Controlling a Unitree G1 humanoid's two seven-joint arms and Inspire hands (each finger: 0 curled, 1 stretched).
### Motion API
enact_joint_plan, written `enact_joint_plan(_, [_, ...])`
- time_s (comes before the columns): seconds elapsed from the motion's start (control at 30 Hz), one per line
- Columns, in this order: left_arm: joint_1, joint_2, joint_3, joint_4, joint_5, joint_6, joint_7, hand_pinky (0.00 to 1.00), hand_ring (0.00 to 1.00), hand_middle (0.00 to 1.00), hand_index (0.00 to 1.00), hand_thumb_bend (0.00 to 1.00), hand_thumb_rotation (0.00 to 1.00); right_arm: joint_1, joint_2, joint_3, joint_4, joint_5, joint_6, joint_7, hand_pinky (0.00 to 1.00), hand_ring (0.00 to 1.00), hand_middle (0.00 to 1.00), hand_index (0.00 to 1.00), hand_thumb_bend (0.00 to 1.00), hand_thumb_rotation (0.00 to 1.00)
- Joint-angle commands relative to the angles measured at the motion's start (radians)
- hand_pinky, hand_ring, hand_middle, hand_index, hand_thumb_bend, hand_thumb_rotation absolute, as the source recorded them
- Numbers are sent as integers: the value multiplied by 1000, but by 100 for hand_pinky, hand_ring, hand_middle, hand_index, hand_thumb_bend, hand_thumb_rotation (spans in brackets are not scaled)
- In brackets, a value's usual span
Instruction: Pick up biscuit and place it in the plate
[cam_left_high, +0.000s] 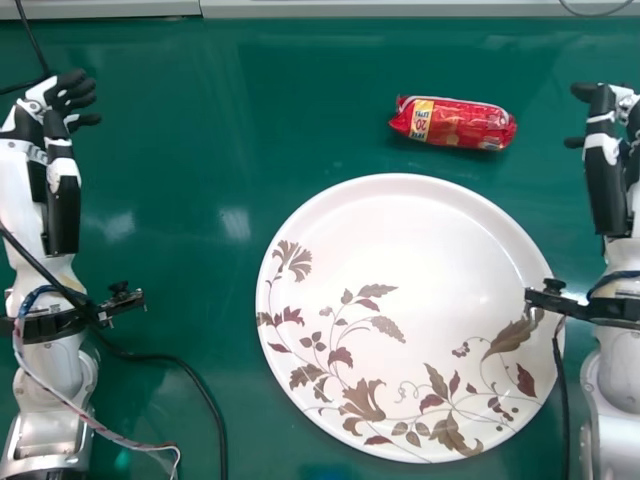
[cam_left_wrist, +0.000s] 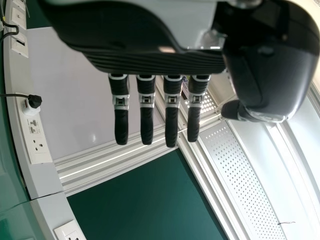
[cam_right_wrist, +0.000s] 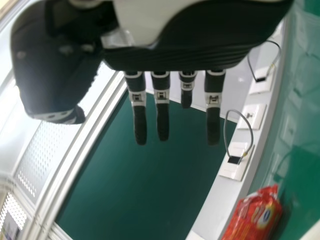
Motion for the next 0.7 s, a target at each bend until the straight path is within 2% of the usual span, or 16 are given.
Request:
enact_joint_plan(0.0, [43,-16,1,44,11,-17,8,67,78,78,79,25,0,-12,-19,-12,-17,4,14,15,55,69,74,71,70,48])
enact_joint_plan(0.2, [60,-25,2,16,-4,5,2,69,78,79,80,25,0,-55,-81,-23,-34,-21,69,60,57,72,77,74,70,49])
enact_joint_plan(0.43, [63,-15,10,20,-6,-8,2,68,77,78,80,25,0,-184,-257,-42,-5,-34,155,193,61,76,81,78,74,48])
enact_joint_plan(0.57, [56,-11,4,26,-23,0,-15,70,80,80,81,24,0,-295,-414,-3,109,-72,104,280,59,76,82,80,79,50])
enact_joint_plan(0.67, [49,-7,4,30,-20,-2,-17,69,79,80,80,25,0,-364,-491,45,191,-102,63,324,59,77,83,82,84,51])
